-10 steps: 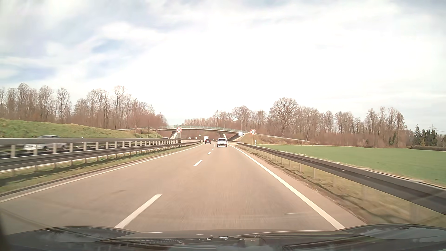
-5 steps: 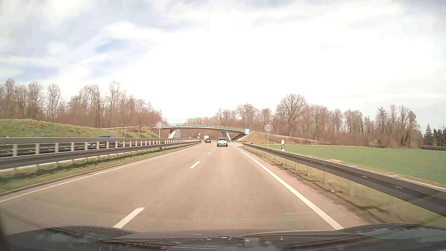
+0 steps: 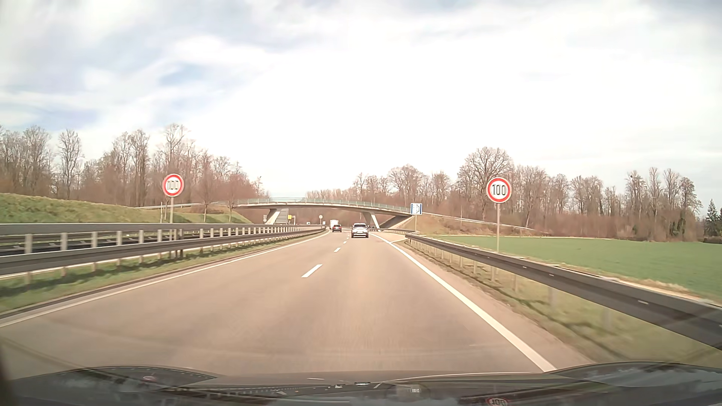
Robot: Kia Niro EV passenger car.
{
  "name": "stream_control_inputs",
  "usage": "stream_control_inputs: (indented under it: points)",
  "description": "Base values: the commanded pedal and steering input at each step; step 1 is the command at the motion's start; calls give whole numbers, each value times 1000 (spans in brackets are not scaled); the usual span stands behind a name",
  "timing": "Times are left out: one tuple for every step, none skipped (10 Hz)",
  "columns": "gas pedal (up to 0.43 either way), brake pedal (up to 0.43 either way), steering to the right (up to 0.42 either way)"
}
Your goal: Follow the waypoints while adhering to traffic rules and regulations
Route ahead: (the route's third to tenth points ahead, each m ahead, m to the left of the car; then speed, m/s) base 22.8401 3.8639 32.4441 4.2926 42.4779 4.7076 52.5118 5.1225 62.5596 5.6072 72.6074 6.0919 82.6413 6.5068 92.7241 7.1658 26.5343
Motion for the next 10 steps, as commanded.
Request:
stream_control_inputs:
  points:
    - [157,0,-4]
    - [157,0,-4]
    - [157,0,-4]
    - [157,0,-4]
    - [157,0,-4]
    - [157,0,-4]
    - [157,0,-4]
    - [157,0,-4]
    - [157,0,-4]
    - [157,0,-4]
